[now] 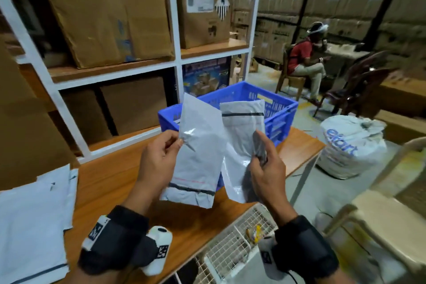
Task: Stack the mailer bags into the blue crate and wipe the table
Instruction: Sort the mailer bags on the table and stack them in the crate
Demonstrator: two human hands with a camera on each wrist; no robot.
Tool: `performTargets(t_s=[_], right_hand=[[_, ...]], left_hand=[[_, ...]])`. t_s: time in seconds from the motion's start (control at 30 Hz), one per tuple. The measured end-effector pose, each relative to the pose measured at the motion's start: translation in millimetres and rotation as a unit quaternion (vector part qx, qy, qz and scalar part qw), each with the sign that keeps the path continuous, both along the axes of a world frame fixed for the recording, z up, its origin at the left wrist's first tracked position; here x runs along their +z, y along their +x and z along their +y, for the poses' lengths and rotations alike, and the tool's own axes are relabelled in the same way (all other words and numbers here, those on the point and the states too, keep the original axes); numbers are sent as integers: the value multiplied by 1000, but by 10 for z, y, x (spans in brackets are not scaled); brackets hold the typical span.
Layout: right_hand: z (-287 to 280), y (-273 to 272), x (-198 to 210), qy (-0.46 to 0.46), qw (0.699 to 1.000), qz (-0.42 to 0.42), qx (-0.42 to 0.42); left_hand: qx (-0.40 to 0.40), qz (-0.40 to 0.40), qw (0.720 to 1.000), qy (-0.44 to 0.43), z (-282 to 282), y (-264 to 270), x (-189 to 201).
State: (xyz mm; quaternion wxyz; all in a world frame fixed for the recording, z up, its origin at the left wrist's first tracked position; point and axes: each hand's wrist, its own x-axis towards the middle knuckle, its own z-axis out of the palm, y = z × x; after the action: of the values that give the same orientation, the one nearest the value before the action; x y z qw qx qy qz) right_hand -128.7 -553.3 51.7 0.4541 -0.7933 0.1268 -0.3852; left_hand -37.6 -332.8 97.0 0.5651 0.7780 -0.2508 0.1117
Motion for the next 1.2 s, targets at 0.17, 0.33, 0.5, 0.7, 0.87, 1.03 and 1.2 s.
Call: performTargets(t_s=[0.17, 0.33, 0.5, 0.7, 0.87, 1.03, 1.2], right_hand=[[-545, -60, 104, 22, 1000, -15, -13], [-932, 93, 112, 29, 999, -13, -11], [-1320, 465, 118, 26, 1000, -10, -6], [-1813, 1064, 214, 13, 1000, -4, -11], [-2201, 1542, 209, 0, 1000, 20, 4], [-2590, 1875, 110, 8, 999, 44, 23], [-2948, 2158, 79, -27, 996, 58, 62]], left_hand=[[-10, -2, 1000, -4, -586, 69, 109], [-21, -23, 1000, 1, -972, 342, 177], [-30, -39, 999, 0, -1286, 826, 240], [-3, -18, 1000, -21, -1615, 1488, 326], [23, 26, 999, 18, -1784, 1940, 325], [17, 43, 995, 84, -1980, 2201, 341], [11, 48, 971, 234, -2363, 2372, 486]])
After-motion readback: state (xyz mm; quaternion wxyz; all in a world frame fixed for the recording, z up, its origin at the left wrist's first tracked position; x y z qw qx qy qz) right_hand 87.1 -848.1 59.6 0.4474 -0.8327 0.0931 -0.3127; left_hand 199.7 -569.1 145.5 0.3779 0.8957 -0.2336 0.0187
